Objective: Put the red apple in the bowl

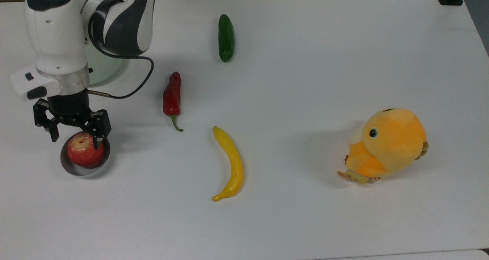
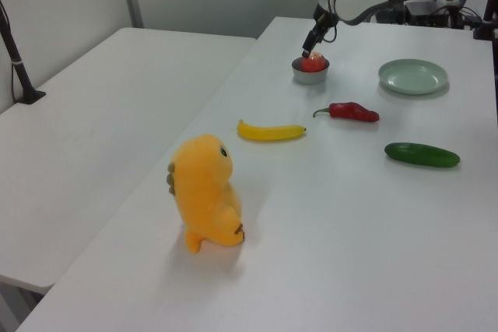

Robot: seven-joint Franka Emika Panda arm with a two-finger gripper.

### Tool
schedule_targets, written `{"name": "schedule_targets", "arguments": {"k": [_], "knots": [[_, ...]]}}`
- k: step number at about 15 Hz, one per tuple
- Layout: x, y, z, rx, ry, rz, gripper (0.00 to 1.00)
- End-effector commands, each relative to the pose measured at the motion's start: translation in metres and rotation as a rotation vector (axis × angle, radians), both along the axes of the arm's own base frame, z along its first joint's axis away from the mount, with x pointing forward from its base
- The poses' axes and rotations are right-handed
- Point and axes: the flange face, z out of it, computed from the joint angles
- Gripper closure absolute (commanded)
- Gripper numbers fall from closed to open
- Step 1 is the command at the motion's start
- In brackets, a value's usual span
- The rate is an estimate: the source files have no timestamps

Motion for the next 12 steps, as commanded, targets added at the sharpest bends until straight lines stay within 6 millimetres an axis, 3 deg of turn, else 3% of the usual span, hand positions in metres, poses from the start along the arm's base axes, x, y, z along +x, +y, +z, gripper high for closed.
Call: {"name": "schedule_targets", "arguments": {"k": [1,3,4,5,9,12], "knots": [[-0.025,0.017,0.079,0.028,0.031,0.022,0.00],[-0.045,0.032,0.128,0.049,0.075,0.034,0.00],[-0.064,0.051,0.164,0.068,0.122,0.050,0.00],[-0.081,0.061,0.188,0.082,0.155,0.048,0.00],[-0.151,0.102,0.246,0.132,0.312,0.087,0.00],[-0.194,0.144,0.271,0.166,0.395,0.100,0.00]]}}
